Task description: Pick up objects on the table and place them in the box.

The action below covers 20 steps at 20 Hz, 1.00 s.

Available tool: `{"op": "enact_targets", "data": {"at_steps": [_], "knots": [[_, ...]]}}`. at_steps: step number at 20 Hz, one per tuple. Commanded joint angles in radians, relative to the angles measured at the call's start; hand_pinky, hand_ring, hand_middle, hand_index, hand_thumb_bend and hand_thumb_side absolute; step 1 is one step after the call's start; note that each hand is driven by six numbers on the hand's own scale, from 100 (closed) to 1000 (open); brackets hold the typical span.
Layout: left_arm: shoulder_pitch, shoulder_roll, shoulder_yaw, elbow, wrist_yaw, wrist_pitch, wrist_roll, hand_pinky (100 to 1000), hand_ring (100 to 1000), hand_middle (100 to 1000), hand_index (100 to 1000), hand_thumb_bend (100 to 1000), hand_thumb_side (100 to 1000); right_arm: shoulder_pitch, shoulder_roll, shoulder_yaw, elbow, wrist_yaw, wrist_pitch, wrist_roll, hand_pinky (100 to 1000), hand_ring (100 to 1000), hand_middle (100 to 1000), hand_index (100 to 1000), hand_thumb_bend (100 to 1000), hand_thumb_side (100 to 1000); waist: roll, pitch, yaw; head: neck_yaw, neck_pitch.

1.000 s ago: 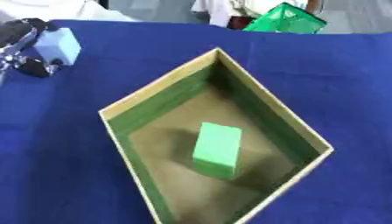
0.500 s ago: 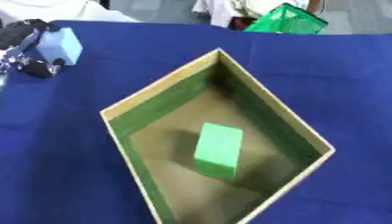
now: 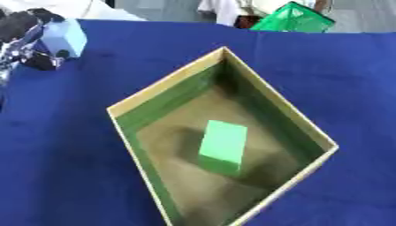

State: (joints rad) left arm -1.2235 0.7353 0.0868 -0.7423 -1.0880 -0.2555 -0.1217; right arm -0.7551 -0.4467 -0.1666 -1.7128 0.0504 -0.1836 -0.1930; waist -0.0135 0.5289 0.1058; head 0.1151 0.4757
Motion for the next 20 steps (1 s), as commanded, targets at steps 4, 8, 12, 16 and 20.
{"op": "enact_targets", "data": {"at_steps": [4,8,12,16,20], "knots": [[-0.009,0.002,-0.048,-0.080,0.073,-0.049,-0.063,652,681,702,816,198,100,0.011,0.012,-0.008,-0.043,0.006,0.008,-0.003,834,848,595,850,190,1000,0.013,-0.068,0.014,-0.035,0.064],[-0.003,-0.004,-0.066,-0.108,0.107,-0.060,-0.093,652,680,701,815,197,100,0.022,0.022,-0.008,-0.056,0.009,0.014,-0.005,834,848,595,850,191,1000,0.015,-0.082,0.019,-0.039,0.078],[-0.005,-0.030,-0.097,-0.144,0.111,-0.075,-0.115,652,684,708,813,227,100,0.031,0.043,-0.008,-0.069,0.012,0.016,-0.009,832,846,600,850,207,1000,0.016,-0.111,0.026,-0.061,0.100],[0.018,-0.063,-0.196,-0.244,0.147,-0.136,-0.137,652,683,707,814,224,100,0.060,0.073,-0.005,-0.085,0.021,0.022,-0.012,831,845,603,849,212,1000,0.014,-0.161,0.039,-0.092,0.139],[0.040,-0.093,-0.274,-0.346,0.207,-0.189,-0.166,648,680,703,813,224,100,0.075,0.092,-0.001,-0.095,0.030,0.028,-0.013,830,844,605,849,219,1000,0.014,-0.192,0.047,-0.117,0.167]]}}
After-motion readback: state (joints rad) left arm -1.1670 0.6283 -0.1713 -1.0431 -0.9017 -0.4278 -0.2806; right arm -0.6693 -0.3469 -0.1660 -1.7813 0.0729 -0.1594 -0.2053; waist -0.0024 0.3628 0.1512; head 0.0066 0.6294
